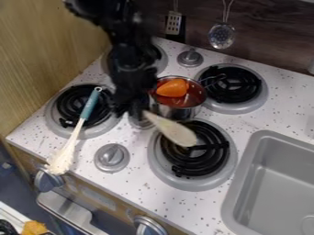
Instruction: Put the cooking stick on the left of the burner
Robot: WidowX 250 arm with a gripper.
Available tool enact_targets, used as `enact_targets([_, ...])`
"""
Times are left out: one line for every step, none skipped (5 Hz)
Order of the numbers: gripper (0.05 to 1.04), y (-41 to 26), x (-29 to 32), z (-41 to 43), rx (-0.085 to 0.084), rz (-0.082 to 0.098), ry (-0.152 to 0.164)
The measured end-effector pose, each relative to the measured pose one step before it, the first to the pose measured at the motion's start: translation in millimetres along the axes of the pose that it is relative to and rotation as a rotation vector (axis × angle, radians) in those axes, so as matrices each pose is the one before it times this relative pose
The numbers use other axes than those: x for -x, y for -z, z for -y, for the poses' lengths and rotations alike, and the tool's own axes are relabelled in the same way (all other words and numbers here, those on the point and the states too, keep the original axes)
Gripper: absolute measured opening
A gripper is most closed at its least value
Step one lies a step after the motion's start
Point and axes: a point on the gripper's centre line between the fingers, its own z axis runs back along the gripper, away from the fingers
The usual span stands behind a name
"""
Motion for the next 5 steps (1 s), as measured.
enact_targets([0.123,-15.46,5.42,4.94,-0.0346,-0.0316,-0.0273])
enact_targets([0.123,-12.09,5.32,6.66,-0.0301,0.0055,-0.0125])
enact_targets([0.123,-13.16,-10.13,11.15,0.0126,0.0496,-0.0396])
enact_targets([0.123,-5.87,-15.27,24.59,0.1094,0.0814,-0.0455])
enact_targets([0.123,4.71,-9.78,21.62,0.1361,0.0602,-0.0879])
